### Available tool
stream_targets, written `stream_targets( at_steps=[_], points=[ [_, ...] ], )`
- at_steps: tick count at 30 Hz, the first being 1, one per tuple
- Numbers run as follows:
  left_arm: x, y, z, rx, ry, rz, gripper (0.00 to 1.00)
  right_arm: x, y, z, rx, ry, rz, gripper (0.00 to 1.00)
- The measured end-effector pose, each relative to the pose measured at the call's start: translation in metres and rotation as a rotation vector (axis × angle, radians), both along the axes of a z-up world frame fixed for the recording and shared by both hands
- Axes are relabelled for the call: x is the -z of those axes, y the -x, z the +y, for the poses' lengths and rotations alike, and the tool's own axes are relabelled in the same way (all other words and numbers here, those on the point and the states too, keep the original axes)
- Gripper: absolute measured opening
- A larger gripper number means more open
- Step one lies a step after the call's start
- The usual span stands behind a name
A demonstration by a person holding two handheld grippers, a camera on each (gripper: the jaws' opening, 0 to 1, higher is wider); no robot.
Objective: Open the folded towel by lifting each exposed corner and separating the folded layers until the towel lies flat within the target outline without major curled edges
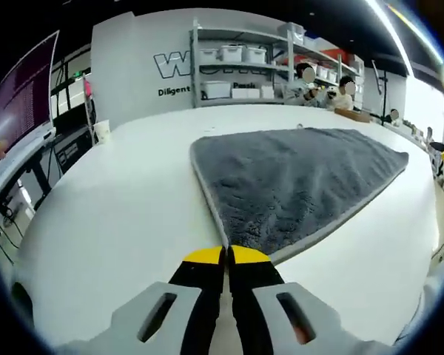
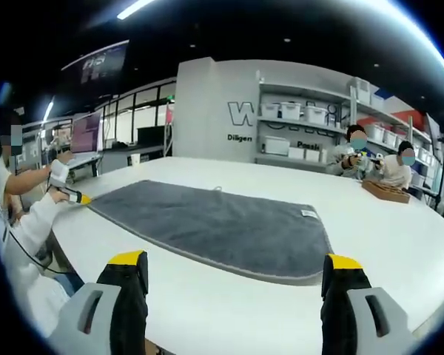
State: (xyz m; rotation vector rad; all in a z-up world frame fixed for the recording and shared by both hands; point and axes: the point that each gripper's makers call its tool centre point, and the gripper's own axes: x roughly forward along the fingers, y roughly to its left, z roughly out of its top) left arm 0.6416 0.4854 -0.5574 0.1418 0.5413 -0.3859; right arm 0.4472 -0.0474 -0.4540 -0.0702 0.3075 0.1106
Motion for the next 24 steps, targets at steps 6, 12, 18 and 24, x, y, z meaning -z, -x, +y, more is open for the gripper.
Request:
stream_targets(
  at_steps=[6, 12, 18, 24],
  points=[
    [0.001, 0.004, 0.014, -0.021, -0.017, 0.006, 0.02, 0.0, 0.0, 0.001, -0.004, 0.003, 0.001, 0.98],
    [0.0, 0.006, 0.015, -0.007, -0.013, 0.008, 0.07, 0.003, -0.001, 0.003, -0.009, 0.001, 0.01, 0.98],
    [-0.022, 0.013, 0.021, -0.033, -0.019, -0.05, 0.25, 0.005, -0.002, 0.0, -0.001, -0.001, 0.015, 0.98],
    [-0.045, 0.026, 0.024, -0.053, -0.041, -0.11, 0.5, 0.009, -0.004, -0.002, -0.005, -0.004, 0.024, 0.98]
  ],
)
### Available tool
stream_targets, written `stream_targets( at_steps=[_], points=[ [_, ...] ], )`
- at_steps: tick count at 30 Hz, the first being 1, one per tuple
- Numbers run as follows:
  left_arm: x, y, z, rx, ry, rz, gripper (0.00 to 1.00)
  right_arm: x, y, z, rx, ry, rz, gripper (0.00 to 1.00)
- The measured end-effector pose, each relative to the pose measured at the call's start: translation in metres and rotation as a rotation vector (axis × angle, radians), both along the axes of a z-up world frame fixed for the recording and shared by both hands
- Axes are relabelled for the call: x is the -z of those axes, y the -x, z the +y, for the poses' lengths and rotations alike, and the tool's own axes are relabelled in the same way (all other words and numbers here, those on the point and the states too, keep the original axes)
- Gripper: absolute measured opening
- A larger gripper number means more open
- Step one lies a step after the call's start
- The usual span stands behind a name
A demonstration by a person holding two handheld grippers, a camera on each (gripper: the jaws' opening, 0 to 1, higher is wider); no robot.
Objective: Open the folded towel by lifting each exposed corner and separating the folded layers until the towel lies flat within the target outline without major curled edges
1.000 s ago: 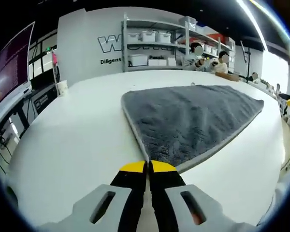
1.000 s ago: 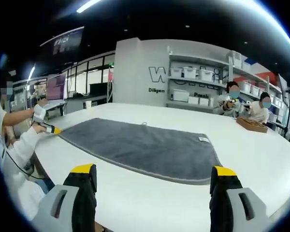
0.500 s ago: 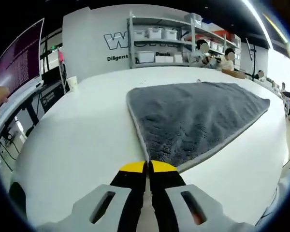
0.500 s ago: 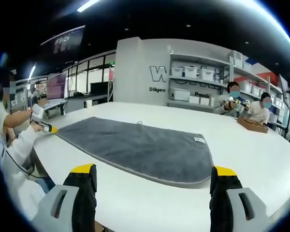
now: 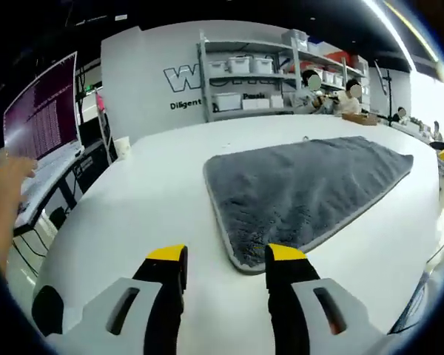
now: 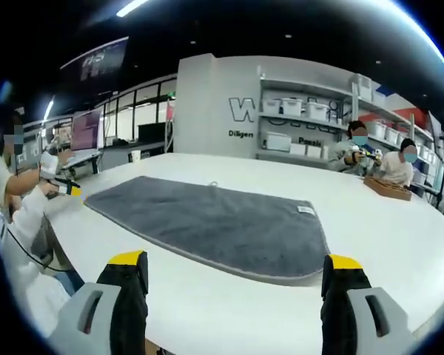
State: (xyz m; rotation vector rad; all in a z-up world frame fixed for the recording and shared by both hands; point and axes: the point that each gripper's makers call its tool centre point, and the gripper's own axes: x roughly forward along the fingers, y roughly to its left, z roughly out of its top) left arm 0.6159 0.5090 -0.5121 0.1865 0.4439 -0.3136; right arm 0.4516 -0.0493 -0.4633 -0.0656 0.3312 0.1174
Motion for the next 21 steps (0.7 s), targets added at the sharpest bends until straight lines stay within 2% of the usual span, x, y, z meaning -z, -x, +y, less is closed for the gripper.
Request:
stream_targets(
  at_steps=[1, 3, 7, 9, 11, 14, 18, 21],
  points=[
    [-0.002, 0.003, 0.0, 0.002, 0.005, -0.002, 0.57, 0.002, -0.001, -0.001, 0.0, -0.001, 0.002, 0.98],
    [-0.005, 0.009, -0.005, 0.016, 0.023, 0.004, 0.63, 0.004, -0.003, -0.002, -0.002, -0.002, 0.003, 0.99],
    [-0.014, 0.022, -0.012, 0.052, 0.023, 0.001, 0.68, 0.008, -0.008, -0.004, -0.012, -0.01, -0.005, 0.99],
    [-0.021, 0.025, -0.015, 0.062, 0.024, -0.008, 0.75, 0.011, -0.011, -0.004, -0.026, -0.017, -0.002, 0.99],
    [-0.028, 0.027, -0.02, 0.082, 0.041, -0.021, 0.81, 0.015, -0.014, -0.003, -0.04, -0.024, 0.001, 0.99],
    [-0.037, 0.031, -0.026, 0.114, 0.068, -0.038, 0.84, 0.02, -0.019, -0.001, -0.065, -0.03, 0.004, 0.99],
    [-0.041, 0.033, -0.029, 0.133, 0.087, -0.04, 0.94, 0.028, -0.025, -0.003, -0.084, -0.021, 0.021, 0.99],
    [-0.041, 0.035, -0.028, 0.138, 0.094, -0.044, 0.98, 0.029, -0.034, -0.009, -0.084, -0.028, 0.008, 0.99]
  ],
)
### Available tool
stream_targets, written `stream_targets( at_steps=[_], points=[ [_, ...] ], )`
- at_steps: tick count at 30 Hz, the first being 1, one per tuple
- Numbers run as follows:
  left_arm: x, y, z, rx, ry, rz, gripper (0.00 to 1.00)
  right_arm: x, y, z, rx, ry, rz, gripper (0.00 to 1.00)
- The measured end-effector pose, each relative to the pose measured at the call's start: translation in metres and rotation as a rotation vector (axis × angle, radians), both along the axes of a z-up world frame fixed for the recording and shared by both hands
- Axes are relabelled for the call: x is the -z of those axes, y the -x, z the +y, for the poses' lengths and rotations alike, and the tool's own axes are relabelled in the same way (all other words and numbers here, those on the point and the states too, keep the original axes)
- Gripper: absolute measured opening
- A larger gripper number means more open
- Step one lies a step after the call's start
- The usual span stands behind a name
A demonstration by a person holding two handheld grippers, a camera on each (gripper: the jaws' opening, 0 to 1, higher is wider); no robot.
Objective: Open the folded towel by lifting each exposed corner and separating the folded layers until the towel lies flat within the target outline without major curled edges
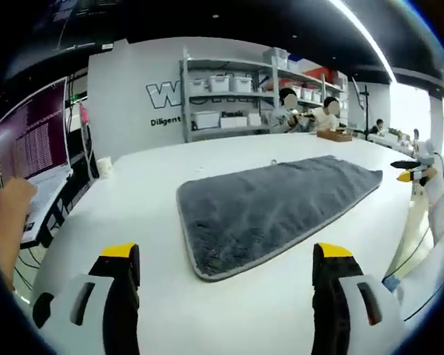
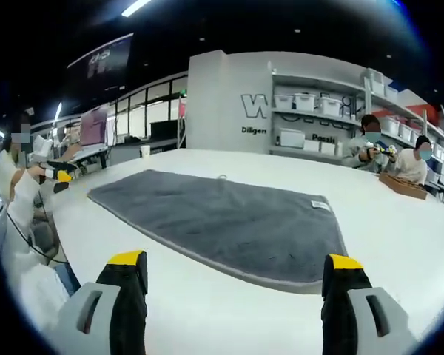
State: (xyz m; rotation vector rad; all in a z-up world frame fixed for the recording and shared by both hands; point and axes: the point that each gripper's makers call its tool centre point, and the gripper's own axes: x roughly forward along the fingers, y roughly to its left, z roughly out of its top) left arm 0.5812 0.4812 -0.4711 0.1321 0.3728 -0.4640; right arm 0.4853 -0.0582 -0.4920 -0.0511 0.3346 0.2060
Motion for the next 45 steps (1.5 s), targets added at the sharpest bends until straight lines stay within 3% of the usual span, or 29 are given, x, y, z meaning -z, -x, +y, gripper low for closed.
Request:
stream_targets(
  at_steps=[6, 11, 19, 23, 31, 45],
  points=[
    [0.01, 0.005, 0.004, 0.014, 0.003, 0.013, 0.99, 0.01, -0.019, -0.007, -0.029, 0.004, 0.02, 0.99],
    [0.012, 0.005, 0.004, 0.011, 0.02, 0.011, 1.0, 0.031, -0.036, -0.018, -0.036, -0.021, 0.07, 0.99],
    [0.014, 0.004, 0.003, 0.019, 0.023, 0.012, 1.0, 0.066, -0.035, -0.041, 0.032, -0.017, 0.229, 0.99],
    [0.016, 0.002, 0.003, 0.019, 0.024, 0.017, 0.99, 0.075, -0.031, -0.057, 0.09, -0.034, 0.265, 0.99],
    [0.02, -0.002, 0.001, 0.016, 0.023, 0.032, 0.99, 0.073, -0.03, -0.066, 0.103, -0.075, 0.255, 0.99],
    [0.023, -0.002, 0.007, -0.004, 0.014, 0.044, 0.99, 0.074, -0.024, -0.078, 0.138, -0.05, 0.262, 0.99]
  ],
)
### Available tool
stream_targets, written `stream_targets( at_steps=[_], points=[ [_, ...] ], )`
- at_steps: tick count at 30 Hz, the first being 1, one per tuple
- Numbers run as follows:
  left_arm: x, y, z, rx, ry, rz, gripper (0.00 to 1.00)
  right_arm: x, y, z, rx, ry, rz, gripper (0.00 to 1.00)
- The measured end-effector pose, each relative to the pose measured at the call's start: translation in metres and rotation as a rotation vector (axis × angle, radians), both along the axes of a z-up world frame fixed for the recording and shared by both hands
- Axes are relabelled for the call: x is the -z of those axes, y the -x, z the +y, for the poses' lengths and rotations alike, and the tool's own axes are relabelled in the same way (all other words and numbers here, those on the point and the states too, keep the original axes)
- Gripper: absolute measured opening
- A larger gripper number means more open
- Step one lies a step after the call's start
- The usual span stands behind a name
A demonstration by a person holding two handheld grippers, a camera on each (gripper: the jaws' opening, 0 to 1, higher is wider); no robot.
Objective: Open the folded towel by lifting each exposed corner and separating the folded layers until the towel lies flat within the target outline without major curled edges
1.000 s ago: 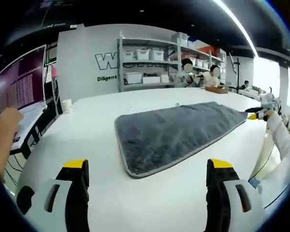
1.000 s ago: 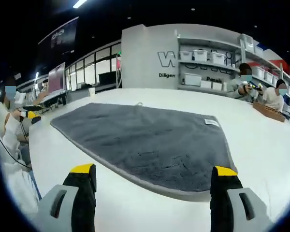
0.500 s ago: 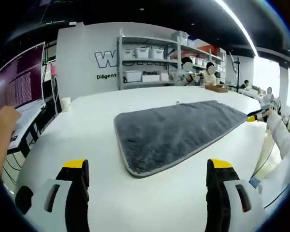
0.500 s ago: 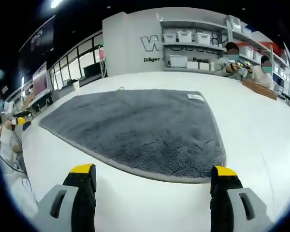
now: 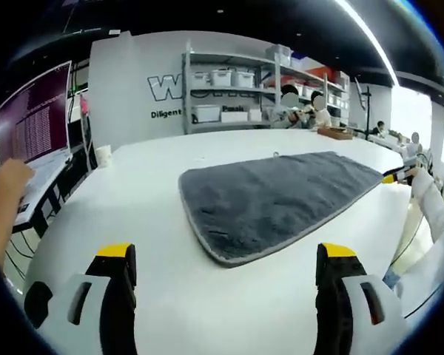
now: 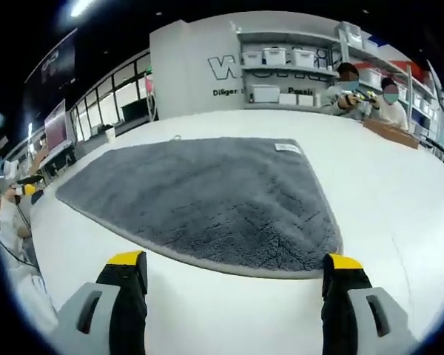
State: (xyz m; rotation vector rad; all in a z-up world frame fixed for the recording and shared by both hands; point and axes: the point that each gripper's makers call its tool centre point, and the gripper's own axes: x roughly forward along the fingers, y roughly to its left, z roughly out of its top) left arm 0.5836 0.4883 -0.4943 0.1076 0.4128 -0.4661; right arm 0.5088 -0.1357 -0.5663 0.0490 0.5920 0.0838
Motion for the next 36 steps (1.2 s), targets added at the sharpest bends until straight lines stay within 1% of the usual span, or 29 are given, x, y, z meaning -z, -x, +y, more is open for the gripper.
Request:
stream_targets(
  at_steps=[2, 5, 6, 7, 9, 10, 12, 14, 19, 26, 30, 36],
  points=[
    [0.001, 0.0, 0.0, 0.0, 0.0, 0.004, 0.99, -0.003, 0.004, -0.002, 0.011, 0.017, -0.001, 0.99],
    [0.001, 0.001, -0.001, 0.0, -0.003, 0.004, 0.99, -0.013, 0.009, -0.004, 0.023, 0.036, -0.028, 0.99],
    [0.0, 0.001, -0.001, 0.001, -0.003, 0.004, 0.99, -0.019, 0.011, -0.003, 0.027, 0.038, -0.047, 0.99],
    [-0.001, 0.001, -0.002, 0.002, -0.002, 0.001, 0.99, -0.029, 0.013, -0.002, 0.032, 0.042, -0.081, 0.99],
    [-0.004, 0.002, -0.003, 0.004, -0.002, -0.006, 0.99, -0.041, 0.016, 0.0, 0.037, 0.049, -0.123, 0.99],
    [-0.005, 0.002, -0.004, 0.008, -0.001, -0.01, 0.99, -0.05, 0.018, 0.002, 0.039, 0.057, -0.153, 0.99],
    [-0.007, 0.003, -0.008, 0.014, 0.004, -0.012, 0.99, -0.06, 0.023, 0.005, 0.045, 0.07, -0.179, 0.99],
    [-0.008, 0.005, -0.011, 0.023, -0.004, -0.011, 0.99, -0.068, 0.028, 0.009, 0.047, 0.087, -0.2, 1.0],
    [-0.011, 0.011, -0.02, 0.048, 0.001, -0.01, 1.0, -0.078, 0.037, 0.018, 0.032, 0.094, -0.223, 1.0],
    [-0.017, 0.018, -0.028, 0.069, -0.029, -0.009, 1.0, -0.093, 0.048, 0.024, 0.03, 0.106, -0.265, 1.0],
    [-0.021, 0.02, -0.03, 0.074, -0.04, -0.018, 1.0, -0.096, 0.052, 0.026, 0.027, 0.111, -0.274, 1.0],
    [-0.023, 0.022, -0.033, 0.087, -0.046, -0.019, 1.0, -0.097, 0.057, 0.023, 0.03, 0.114, -0.279, 1.0]
  ],
)
